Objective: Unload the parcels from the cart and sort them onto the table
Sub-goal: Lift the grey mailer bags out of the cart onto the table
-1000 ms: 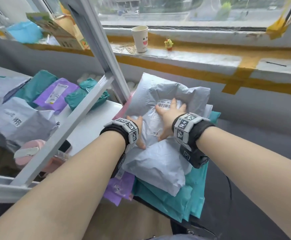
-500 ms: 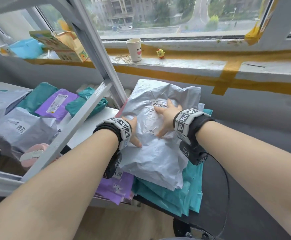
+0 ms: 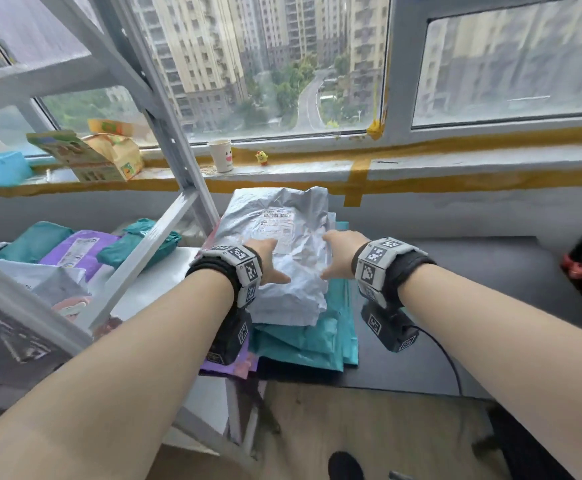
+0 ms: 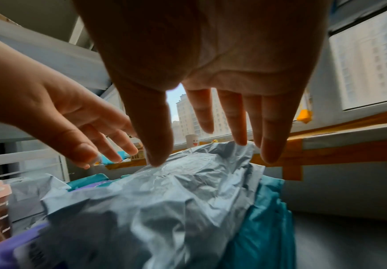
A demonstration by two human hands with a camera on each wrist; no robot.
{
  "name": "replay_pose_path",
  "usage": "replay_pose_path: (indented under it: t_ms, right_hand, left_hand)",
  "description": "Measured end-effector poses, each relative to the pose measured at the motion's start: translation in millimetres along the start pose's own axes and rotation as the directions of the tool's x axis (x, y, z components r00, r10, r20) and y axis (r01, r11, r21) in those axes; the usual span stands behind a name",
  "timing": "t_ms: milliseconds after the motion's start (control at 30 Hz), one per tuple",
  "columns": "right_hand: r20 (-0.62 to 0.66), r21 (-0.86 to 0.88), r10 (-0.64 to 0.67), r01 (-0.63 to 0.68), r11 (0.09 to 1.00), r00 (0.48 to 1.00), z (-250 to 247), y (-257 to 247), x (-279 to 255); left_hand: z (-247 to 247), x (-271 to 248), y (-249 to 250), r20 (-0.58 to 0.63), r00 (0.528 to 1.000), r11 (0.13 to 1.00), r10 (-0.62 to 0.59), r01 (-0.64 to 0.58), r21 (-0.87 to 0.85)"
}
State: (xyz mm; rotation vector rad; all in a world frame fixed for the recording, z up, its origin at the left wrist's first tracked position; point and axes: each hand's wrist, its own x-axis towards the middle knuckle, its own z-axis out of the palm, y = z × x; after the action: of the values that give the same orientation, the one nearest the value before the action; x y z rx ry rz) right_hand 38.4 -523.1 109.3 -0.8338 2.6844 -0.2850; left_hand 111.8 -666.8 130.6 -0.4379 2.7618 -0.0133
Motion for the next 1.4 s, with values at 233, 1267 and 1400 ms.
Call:
replay_pose_path:
  t_ms: [233,1267,1400]
  right_hand:
    - [-0.04,0.043,0.21,-0.208,0.977,0.977,32,41,-127]
    - [0.032,0.31,0.871,-0.834,0.457,0.49,53,445,-528]
    - [0.113,0.363,0.921,-0.879,0.31,0.372,74,484,-523]
  left_hand:
    - [33,-77,63,-0.008,0.985,0.984,0.175,-0.175,-0.011]
    - [94,-227,597,0.187,0.667,0.67,0.721,-0.74,0.054]
    - [108,-205,631,0.248,0.635,0.64,0.732,-0.765,0.069]
